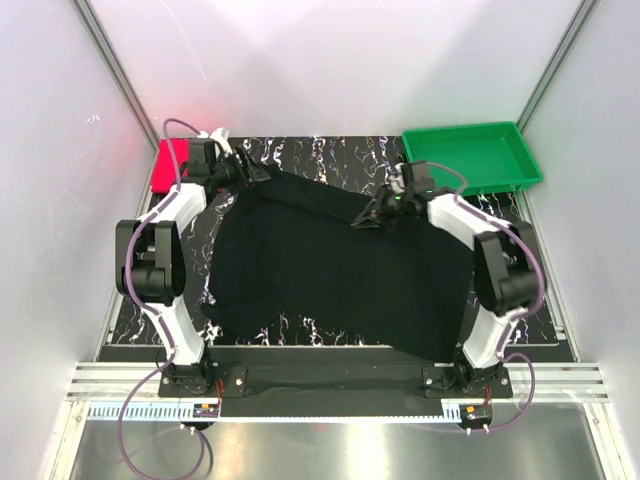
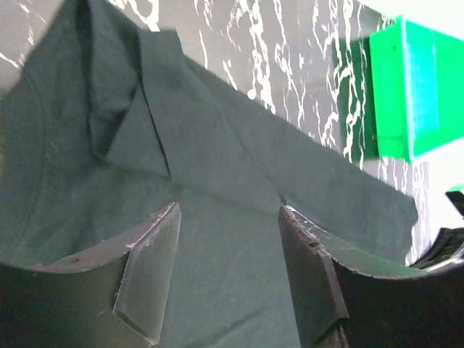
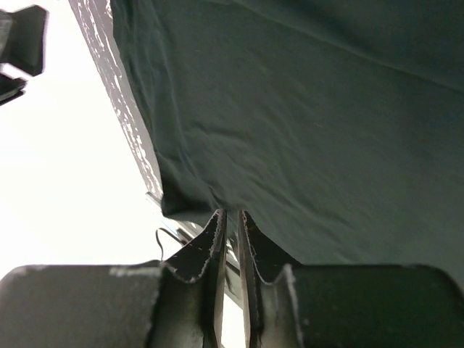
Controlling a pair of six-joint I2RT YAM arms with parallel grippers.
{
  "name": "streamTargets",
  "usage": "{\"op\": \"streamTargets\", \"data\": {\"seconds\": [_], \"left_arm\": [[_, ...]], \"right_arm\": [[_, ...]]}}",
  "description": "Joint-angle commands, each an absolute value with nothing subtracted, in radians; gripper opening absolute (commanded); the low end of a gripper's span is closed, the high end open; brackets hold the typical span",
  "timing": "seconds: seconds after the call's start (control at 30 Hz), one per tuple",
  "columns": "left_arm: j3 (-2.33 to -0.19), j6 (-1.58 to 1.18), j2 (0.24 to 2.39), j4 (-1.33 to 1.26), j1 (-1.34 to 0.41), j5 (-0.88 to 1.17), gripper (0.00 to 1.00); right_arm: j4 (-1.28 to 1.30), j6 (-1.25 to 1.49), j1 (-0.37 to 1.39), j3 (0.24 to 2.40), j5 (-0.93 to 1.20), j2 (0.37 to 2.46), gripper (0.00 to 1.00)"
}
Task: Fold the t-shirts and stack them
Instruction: Fold the tshirt
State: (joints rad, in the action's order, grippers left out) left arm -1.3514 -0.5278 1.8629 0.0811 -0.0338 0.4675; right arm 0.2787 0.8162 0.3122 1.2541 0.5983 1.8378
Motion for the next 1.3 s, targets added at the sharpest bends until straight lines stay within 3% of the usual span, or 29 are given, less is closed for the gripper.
{"op": "streamTargets", "data": {"seconds": [0.0,0.23,0.5,1.1,1.27], "left_arm": [[-1.313,-0.489,1.870,0.094,-0.032,0.525,0.60],[-1.428,-0.532,2.000,0.040,-0.032,0.572,0.50],[-1.562,-0.607,2.154,0.023,-0.032,0.563,0.50],[-1.582,-0.761,2.270,-0.066,-0.057,0.620,0.48],[-1.523,-0.842,2.231,-0.152,-0.071,0.646,0.42]], "right_arm": [[0.413,0.664,0.236,1.189,0.646,1.732,0.18],[0.501,0.580,0.114,1.155,0.676,1.617,0.19],[0.546,0.543,0.026,1.097,0.675,1.545,0.19],[0.546,0.529,0.005,1.101,0.693,1.595,0.19],[0.548,0.525,0.006,1.104,0.699,1.603,0.19]]}}
